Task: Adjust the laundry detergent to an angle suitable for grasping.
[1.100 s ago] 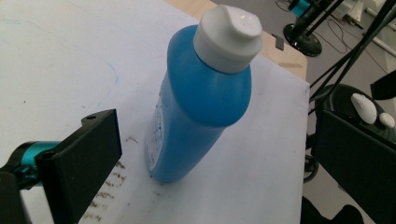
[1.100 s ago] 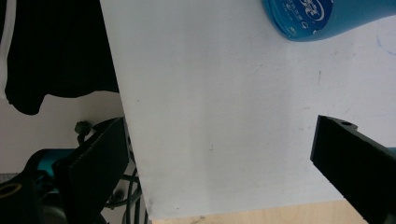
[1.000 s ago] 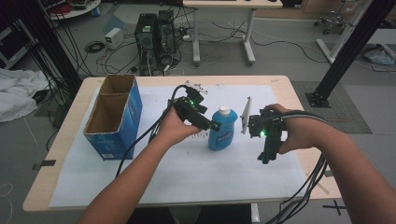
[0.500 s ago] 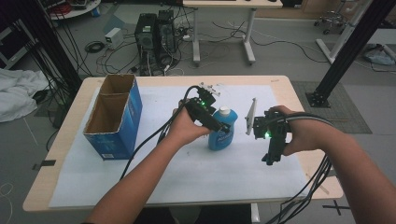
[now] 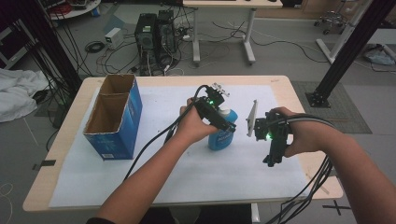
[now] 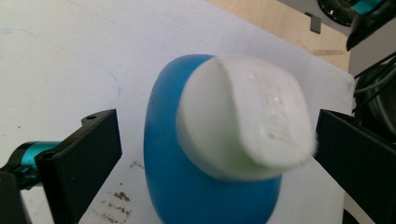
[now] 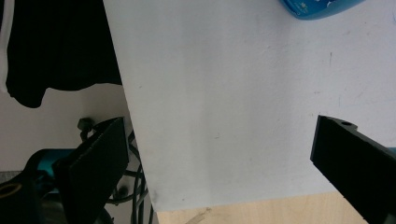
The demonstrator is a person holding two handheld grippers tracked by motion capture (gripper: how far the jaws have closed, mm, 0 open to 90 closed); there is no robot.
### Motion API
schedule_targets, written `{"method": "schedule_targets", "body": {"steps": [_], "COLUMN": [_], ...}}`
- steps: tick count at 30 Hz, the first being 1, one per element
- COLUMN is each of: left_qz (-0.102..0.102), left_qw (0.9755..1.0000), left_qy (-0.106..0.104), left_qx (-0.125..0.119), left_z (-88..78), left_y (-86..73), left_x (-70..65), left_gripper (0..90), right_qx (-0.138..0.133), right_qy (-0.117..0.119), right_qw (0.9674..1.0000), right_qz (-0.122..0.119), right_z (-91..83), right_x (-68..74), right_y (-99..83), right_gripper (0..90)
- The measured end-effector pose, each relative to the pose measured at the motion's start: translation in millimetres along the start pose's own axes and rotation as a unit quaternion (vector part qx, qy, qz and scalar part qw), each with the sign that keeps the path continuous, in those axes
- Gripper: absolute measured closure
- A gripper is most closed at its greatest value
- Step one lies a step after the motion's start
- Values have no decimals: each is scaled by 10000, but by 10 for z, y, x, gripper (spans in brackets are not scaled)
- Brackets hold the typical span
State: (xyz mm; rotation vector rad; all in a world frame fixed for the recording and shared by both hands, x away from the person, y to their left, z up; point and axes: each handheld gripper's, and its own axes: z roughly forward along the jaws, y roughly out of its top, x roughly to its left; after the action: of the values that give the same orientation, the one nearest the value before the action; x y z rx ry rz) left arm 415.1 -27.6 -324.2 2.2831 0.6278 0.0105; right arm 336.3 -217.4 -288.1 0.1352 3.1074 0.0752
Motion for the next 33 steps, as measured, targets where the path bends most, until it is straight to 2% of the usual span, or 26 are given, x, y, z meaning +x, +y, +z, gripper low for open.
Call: {"method": "schedule_targets", "body": {"steps": [8,10,16,18,22,26,30,33], "left_qz": [36,122,199,242,376,373,412,411], "left_qw": [9998,9992,9986,9983,9970,9969,9960,9960], "left_qy": [76,188,286,322,414,412,508,478], "left_qx": [183,328,395,423,535,555,614,625], "left_z": [86,124,131,130,137,140,161,171], "left_y": [26,34,63,85,113,116,130,133], "left_x": [5,-1,2,-6,-33,-35,-44,-43], "left_gripper": [18,18,30,77,99,104,150,169], "right_qx": [1,-8,2,-12,-2,3,1,20], "right_qy": [10,20,30,26,35,33,36,50], "right_qw": [10000,10000,10000,10000,10000,10000,10000,10000], "right_qz": [27,14,38,34,40,45,78,72], "right_z": [3,11,27,33,32,34,50,58], "right_x": [-5,-15,-37,-42,-46,-47,-46,-50], "right_y": [-4,-7,-4,-1,-3,-6,3,5], "right_gripper": [37,37,37,37,37,37,37,37]}}
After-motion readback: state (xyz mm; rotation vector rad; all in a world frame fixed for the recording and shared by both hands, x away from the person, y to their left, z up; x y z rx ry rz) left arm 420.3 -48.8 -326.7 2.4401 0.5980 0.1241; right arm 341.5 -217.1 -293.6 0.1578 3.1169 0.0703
